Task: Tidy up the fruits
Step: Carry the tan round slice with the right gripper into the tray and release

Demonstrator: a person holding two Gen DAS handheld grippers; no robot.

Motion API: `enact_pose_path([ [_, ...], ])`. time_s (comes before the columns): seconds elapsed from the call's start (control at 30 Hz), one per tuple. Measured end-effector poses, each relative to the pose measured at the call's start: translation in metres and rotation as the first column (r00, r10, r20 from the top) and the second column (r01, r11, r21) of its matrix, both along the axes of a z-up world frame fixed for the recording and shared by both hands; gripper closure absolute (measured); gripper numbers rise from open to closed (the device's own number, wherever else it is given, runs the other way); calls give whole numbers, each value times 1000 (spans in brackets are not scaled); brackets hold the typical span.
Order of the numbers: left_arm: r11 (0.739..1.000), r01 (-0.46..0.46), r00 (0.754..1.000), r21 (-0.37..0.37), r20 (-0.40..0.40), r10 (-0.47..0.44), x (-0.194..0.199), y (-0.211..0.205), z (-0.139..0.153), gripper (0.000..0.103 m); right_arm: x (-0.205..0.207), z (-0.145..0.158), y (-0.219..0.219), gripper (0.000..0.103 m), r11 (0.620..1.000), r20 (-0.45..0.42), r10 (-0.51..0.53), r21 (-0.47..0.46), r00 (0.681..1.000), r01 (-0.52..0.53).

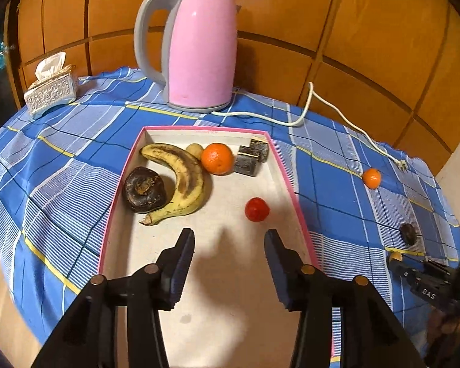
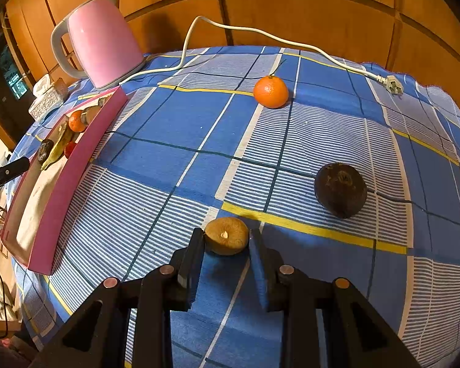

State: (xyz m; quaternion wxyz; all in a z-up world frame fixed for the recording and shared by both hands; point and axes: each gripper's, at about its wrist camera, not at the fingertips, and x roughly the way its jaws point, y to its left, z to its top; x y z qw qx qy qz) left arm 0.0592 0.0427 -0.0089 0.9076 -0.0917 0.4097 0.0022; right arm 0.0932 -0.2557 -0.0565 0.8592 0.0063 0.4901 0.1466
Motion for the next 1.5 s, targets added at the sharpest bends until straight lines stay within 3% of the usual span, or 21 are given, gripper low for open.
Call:
enact_pose_path([
  [0.83,1000,7,1000,23,6,-7,-13,-5,0,52,-2,10,11,74,1000,11,14,-18,1000,-14],
  [1.13,997,-55,998,48,24,54,-22,16,1,52,-10,45,68,74,980,70,188,57,980,-193],
  [1.5,994,-110,993,26,42,109,-32,37,2,50,-35,57,136,74,913,91,391,91,916,-399],
])
